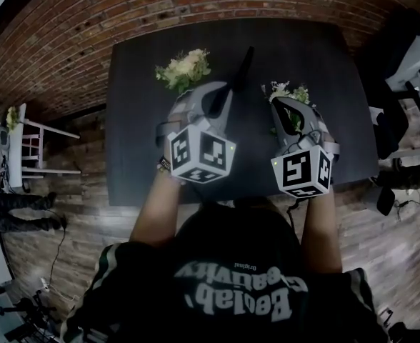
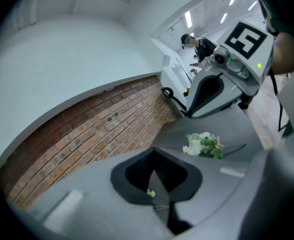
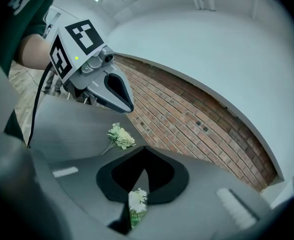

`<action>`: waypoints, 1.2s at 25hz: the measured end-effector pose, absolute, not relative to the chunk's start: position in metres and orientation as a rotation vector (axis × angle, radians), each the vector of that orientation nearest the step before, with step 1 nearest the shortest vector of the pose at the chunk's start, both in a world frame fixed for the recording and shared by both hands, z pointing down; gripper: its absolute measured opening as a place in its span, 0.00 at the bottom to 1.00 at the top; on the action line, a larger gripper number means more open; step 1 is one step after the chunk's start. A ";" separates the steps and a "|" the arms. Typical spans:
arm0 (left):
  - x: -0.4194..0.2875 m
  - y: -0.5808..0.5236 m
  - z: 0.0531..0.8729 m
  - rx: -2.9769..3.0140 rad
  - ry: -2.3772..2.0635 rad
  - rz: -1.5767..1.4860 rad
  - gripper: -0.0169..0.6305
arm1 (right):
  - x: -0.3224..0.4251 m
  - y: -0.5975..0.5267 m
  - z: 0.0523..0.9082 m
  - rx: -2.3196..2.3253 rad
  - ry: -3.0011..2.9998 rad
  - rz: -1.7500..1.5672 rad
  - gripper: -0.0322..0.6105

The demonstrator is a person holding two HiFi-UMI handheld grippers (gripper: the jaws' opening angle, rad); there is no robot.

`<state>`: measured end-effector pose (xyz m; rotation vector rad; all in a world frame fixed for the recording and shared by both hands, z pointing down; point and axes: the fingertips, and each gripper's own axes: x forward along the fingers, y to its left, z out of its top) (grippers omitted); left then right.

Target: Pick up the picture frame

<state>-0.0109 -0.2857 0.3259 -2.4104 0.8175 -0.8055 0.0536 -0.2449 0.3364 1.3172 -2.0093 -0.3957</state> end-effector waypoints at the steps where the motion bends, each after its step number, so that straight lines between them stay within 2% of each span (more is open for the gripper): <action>1: -0.012 -0.287 0.327 -2.413 0.812 -0.803 0.03 | 0.053 -0.246 0.337 1.320 -2.007 -0.393 0.06; 12: -0.032 -0.305 0.344 -2.440 0.852 -0.816 0.03 | 0.042 -0.260 0.349 1.305 -1.995 -0.383 0.06; 30: 0.012 -0.338 0.357 -2.456 1.064 -0.884 0.03 | 0.092 -0.305 0.360 1.191 -2.087 -0.398 0.06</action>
